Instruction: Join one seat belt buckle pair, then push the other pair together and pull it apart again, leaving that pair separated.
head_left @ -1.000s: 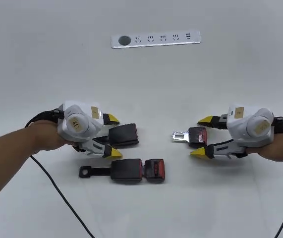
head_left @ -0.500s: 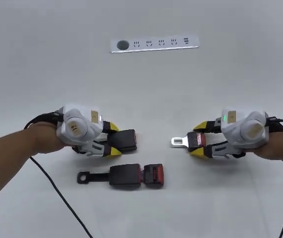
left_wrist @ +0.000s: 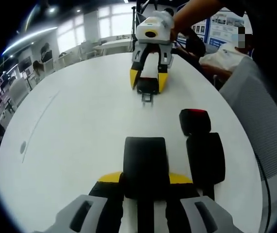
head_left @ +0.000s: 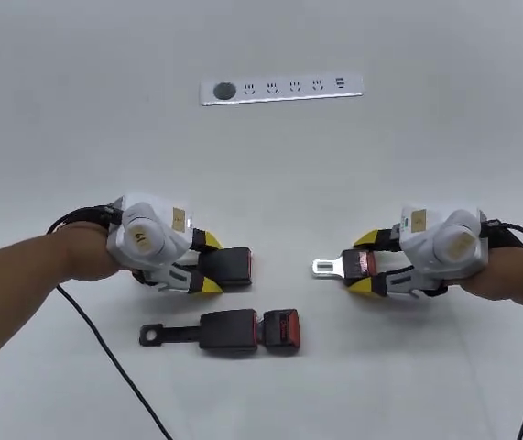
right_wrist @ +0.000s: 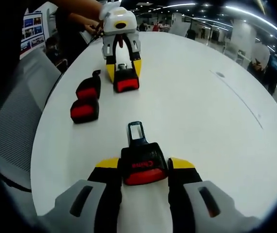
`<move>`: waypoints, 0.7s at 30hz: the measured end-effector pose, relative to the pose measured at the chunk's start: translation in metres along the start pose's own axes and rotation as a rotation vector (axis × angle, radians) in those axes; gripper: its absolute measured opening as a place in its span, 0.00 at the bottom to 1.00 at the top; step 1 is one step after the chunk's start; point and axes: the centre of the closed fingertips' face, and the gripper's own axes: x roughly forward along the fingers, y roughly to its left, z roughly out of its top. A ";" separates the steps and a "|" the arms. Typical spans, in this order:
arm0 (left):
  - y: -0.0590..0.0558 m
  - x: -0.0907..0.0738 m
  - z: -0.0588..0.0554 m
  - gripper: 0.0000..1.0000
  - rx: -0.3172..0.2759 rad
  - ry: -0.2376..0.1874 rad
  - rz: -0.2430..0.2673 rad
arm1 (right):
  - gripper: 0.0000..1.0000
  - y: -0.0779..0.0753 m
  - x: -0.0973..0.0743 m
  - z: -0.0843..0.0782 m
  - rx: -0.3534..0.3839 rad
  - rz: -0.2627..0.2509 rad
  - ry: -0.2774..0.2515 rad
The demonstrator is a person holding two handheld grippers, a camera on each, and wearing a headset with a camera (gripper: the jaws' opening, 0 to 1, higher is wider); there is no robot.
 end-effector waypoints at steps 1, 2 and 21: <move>0.000 0.000 0.000 0.34 -0.001 0.000 0.000 | 0.36 0.001 0.001 0.001 0.000 0.000 0.000; 0.000 0.000 0.000 0.34 -0.001 0.000 0.000 | 0.36 0.002 0.003 0.004 -0.003 0.001 -0.004; 0.003 0.002 0.001 0.34 -0.012 0.013 0.000 | 0.36 0.007 0.038 0.038 -0.021 0.025 -0.063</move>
